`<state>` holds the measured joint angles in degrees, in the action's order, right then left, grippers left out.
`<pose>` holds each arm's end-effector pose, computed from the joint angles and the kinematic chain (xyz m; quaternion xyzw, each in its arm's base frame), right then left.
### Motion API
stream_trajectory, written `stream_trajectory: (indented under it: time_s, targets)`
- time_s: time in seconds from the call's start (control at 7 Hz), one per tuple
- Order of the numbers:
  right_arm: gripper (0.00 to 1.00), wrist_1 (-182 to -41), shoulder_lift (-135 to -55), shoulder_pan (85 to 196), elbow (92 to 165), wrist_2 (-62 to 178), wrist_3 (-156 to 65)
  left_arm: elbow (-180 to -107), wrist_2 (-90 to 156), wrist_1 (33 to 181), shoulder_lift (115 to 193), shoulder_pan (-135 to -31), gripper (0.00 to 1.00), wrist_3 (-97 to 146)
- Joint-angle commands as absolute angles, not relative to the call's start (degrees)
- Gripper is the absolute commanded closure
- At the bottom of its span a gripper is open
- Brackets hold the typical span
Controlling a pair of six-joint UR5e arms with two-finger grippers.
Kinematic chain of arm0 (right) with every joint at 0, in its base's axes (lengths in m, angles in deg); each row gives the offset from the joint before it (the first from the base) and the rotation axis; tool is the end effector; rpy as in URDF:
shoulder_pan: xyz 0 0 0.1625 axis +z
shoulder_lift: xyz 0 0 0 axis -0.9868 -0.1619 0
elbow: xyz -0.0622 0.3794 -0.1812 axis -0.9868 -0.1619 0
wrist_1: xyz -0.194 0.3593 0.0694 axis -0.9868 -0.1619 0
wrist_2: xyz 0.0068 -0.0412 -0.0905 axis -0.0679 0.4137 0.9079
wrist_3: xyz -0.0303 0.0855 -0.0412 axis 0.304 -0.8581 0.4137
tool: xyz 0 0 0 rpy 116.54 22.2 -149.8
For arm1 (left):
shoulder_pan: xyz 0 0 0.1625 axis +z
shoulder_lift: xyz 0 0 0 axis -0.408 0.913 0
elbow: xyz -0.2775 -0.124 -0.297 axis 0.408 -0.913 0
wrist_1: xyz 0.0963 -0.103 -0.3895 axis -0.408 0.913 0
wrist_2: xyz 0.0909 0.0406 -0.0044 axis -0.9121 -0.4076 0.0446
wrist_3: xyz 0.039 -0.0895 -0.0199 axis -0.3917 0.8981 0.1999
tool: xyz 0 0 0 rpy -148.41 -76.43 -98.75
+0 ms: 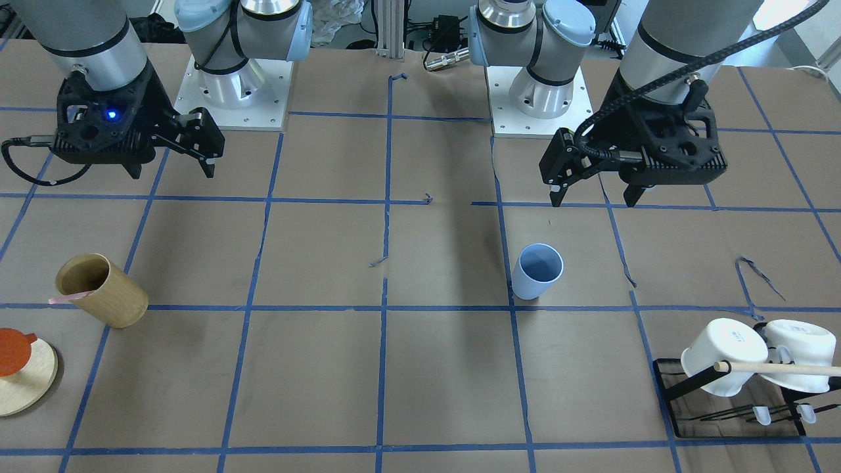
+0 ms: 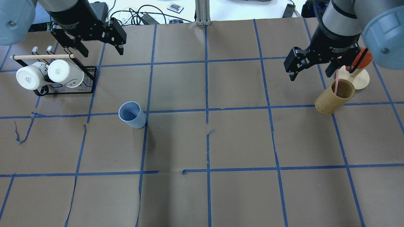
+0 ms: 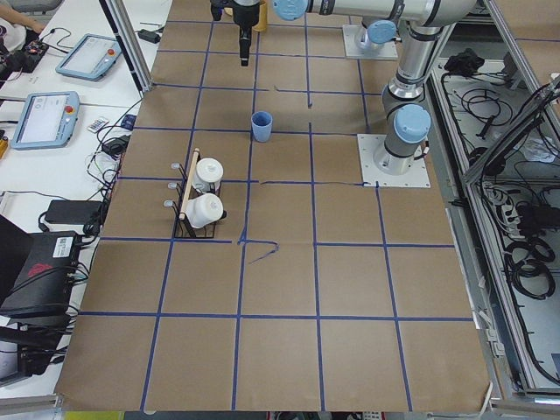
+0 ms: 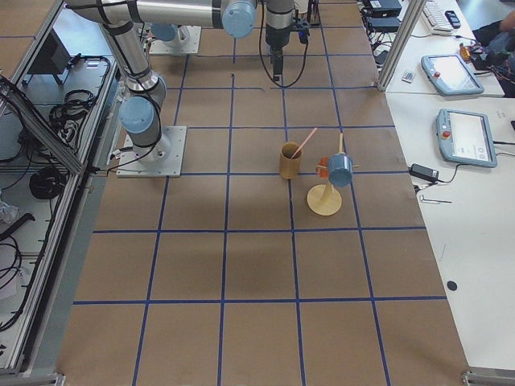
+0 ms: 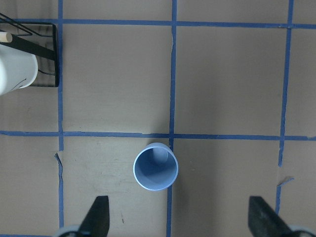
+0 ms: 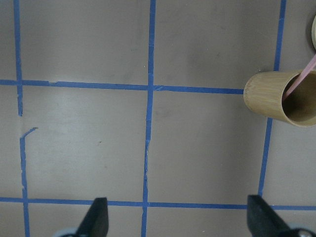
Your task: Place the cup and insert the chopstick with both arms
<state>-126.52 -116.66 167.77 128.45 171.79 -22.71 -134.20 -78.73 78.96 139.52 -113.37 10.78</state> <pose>0.1067 -0.4870 0.4768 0.0275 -0.9996 -0.0013 0.0092 -0.1262 -0.5392 0.5153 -0.0147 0.9990 -0.0417 0.0023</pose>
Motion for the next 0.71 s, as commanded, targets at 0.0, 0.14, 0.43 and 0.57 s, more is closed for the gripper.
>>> stream_trajectory:
  time_s: [0.0,0.14,0.43,0.57]
  targets:
    - [0.00,-125.8,-117.6,167.8,128.2,168.9,-22.7,-134.1,-78.8,78.9,139.5,-113.4,0.00,10.8]
    - [0.00,-125.8,-117.7,167.8,128.6,169.1,-22.7,-134.2,-78.8,79.0,139.5,-113.4,0.00,10.8]
    - [0.00,-125.9,-117.7,167.9,128.8,169.3,-22.6,-134.1,-78.8,79.0,139.5,-113.4,0.00,10.8]
    - [0.00,-125.8,-117.7,167.9,128.8,169.7,-22.7,-134.1,-78.8,79.0,139.5,-113.4,0.00,10.8]
